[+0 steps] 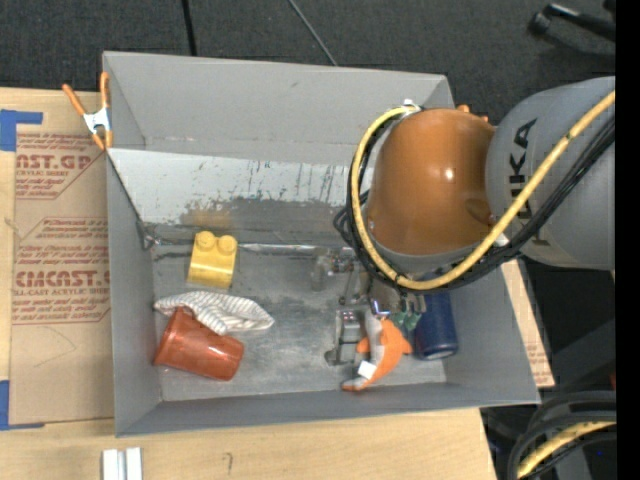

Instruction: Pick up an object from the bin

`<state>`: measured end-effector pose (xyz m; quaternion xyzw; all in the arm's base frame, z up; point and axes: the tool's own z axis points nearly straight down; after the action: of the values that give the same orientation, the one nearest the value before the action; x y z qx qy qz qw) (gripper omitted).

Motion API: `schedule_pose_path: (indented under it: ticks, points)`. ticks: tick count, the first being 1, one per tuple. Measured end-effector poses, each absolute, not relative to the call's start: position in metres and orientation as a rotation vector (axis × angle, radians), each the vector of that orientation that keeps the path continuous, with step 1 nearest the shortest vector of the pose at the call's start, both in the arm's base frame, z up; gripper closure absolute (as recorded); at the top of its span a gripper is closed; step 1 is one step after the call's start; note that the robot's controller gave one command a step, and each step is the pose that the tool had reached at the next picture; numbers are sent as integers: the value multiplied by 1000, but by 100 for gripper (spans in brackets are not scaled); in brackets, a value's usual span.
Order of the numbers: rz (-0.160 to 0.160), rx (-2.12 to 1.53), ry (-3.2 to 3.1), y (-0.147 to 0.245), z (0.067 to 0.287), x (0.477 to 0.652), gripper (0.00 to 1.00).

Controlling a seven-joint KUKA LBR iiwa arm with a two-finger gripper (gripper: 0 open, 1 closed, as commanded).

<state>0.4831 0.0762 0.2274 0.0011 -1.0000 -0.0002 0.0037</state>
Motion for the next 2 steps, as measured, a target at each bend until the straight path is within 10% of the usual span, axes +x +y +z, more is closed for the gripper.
schedule_pose_path:
  ticks: [1,2]
  points:
    - [-2,2,-3142,76,231,485,0]
    - [-3,-41,-3148,96,189,492,0]
